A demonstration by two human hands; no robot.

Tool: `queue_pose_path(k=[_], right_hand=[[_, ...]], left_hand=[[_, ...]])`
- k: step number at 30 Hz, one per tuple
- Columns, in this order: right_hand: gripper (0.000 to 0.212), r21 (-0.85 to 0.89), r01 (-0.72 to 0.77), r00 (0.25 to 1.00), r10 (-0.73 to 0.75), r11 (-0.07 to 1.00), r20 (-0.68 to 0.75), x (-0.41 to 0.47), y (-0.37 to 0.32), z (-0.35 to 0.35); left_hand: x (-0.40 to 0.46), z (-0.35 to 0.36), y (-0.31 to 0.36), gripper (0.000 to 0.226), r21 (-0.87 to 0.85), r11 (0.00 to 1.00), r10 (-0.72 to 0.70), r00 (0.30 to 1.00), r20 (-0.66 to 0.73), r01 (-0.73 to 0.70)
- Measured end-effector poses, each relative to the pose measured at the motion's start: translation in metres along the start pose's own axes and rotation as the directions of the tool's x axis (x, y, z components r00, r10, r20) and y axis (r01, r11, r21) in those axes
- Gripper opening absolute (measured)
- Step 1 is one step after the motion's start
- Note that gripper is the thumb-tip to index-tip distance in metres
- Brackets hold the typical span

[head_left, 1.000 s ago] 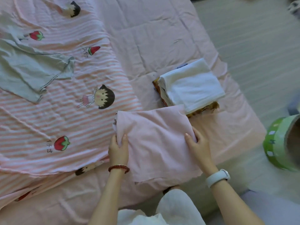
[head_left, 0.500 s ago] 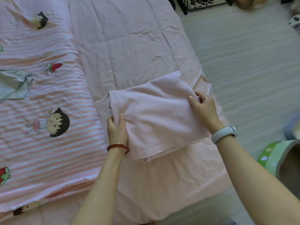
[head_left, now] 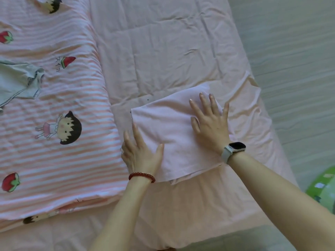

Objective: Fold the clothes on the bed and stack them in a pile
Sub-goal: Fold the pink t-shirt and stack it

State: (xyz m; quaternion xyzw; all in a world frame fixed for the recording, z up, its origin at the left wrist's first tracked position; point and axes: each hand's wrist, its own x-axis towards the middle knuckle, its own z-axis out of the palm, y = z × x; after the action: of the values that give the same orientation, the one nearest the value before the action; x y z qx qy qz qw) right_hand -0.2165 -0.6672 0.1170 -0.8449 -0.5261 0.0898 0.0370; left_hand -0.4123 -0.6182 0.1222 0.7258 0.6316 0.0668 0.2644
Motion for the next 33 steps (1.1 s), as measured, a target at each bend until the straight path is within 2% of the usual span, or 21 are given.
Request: queue_pose_path(k=[1, 2, 3, 4, 6, 7, 12, 15, 17, 19, 22, 24, 26, 28, 30, 33], right_hand=[[0.054, -0.009, -0.006, 0.998, 0.007, 1.0, 0.059, 0.007, 0.003, 0.005], [0.054, -0.018, -0.018, 0.994, 0.02, 1.0, 0.106, 0.012, 0.008, 0.011], [0.054, -0.017, -0.032, 0.99, 0.034, 0.999, 0.138, 0.015, 0.014, 0.017], [0.054, 0.001, -0.05, 0.986, 0.049, 0.999, 0.161, 0.016, 0.021, 0.022], [0.054, 0.071, -0.105, 0.976, 0.089, 0.992, 0.201, 0.016, 0.033, 0.032], [0.054, 0.106, -0.134, 0.969, 0.107, 0.985, 0.223, 0.015, 0.037, 0.036], [0.055, 0.121, -0.158, 0.953, 0.12, 0.98, 0.277, 0.008, 0.046, 0.054], [0.055, 0.087, -0.153, 0.952, 0.124, 0.984, 0.279, 0.011, 0.038, 0.043], [0.056, 0.043, -0.135, 0.968, 0.123, 0.99, 0.218, 0.008, 0.026, 0.031], [0.057, 0.043, -0.121, 0.986, 0.115, 0.992, 0.117, -0.003, 0.007, 0.017], [0.044, 0.188, -0.053, 0.997, 0.063, 0.981, -0.051, -0.033, -0.031, -0.002], [0.031, 0.258, 0.022, 0.986, 0.022, 0.966, -0.166, -0.055, -0.066, -0.011], [0.027, 0.352, 0.078, 0.979, -0.005, 0.933, -0.202, -0.074, -0.108, -0.016], [0.024, 0.428, 0.113, 0.987, -0.052, 0.897, -0.151, -0.092, -0.154, -0.012], [0.026, 0.461, 0.109, 0.993, -0.113, 0.881, -0.019, -0.108, -0.204, -0.003], [0.036, 0.413, 0.146, 0.961, -0.228, 0.899, 0.156, -0.12, -0.277, 0.017]], left_hand=[[0.0, 0.0, 0.005, 0.098, 0.104, 0.986, 0.137, 0.986, -0.095, -0.127], [0.001, 0.002, 0.011, 0.094, 0.17, 0.955, 0.267, 0.955, -0.131, -0.244], [0.003, 0.007, 0.016, 0.093, 0.218, 0.915, 0.367, 0.925, -0.093, -0.341], [0.004, 0.014, 0.021, 0.096, 0.244, 0.878, 0.418, 0.908, 0.026, -0.411], [0.001, 0.032, 0.021, 0.098, 0.269, 0.836, 0.409, 0.87, 0.273, -0.478], [-0.001, 0.041, 0.017, 0.098, 0.283, 0.829, 0.39, 0.861, 0.327, -0.483], [-0.005, 0.067, 0.004, 0.1, 0.27, 0.853, 0.356, 0.876, 0.326, -0.447], [0.0, 0.061, 0.005, 0.099, 0.259, 0.856, 0.337, 0.863, 0.375, -0.447], [0.003, 0.049, 0.004, 0.094, 0.241, 0.856, 0.339, 0.848, 0.407, -0.458], [0.002, 0.031, 0.0, 0.082, 0.196, 0.857, 0.382, 0.844, 0.377, -0.476], [-0.005, -0.006, -0.016, 0.061, 0.105, 0.907, 0.382, 0.901, 0.203, -0.408], [-0.01, -0.036, -0.041, 0.054, 0.123, 0.942, 0.296, 0.946, 0.134, -0.312], [-0.018, -0.066, -0.078, 0.049, 0.147, 0.969, 0.182, 0.976, 0.116, -0.198], [-0.027, -0.097, -0.122, 0.045, 0.121, 0.99, 0.066, 0.994, 0.086, -0.076], [-0.038, -0.131, -0.168, 0.045, 0.103, 0.995, -0.024, 0.998, 0.051, 0.019], [-0.045, -0.178, -0.237, 0.045, 0.149, 0.983, -0.102, 0.995, -0.014, 0.103]])
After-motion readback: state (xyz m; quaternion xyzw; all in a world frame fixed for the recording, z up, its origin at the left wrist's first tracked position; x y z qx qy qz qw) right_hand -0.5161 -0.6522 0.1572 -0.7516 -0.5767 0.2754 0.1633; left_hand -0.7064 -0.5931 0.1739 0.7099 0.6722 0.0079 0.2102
